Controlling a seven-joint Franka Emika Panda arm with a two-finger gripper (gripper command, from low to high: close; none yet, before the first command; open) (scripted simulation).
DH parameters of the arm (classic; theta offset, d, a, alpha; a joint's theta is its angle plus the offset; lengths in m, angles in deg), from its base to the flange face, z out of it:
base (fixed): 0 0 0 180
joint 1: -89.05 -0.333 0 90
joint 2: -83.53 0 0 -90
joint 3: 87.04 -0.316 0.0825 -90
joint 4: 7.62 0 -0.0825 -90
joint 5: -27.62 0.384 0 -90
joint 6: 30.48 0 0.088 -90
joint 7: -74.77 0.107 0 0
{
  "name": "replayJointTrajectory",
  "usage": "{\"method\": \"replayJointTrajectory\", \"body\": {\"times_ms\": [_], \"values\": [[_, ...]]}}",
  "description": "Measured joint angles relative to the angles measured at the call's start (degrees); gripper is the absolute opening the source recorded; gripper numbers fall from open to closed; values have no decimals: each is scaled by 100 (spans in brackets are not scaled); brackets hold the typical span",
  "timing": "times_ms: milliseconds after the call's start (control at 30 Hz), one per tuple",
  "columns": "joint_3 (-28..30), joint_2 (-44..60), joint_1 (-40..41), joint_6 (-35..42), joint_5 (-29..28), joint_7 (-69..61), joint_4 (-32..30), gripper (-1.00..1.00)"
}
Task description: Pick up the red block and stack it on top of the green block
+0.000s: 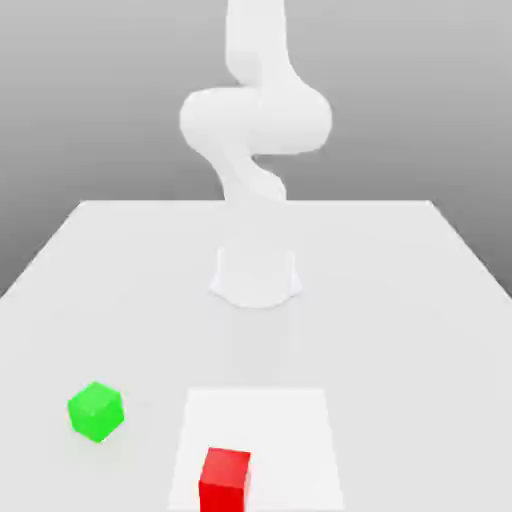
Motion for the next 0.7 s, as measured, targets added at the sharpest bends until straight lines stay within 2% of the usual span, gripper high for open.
{"method": "replayJointTrajectory", "body": {"times_ms": [700], "values": [[104,4398,213,-1614,29,275,-654,0]]}}
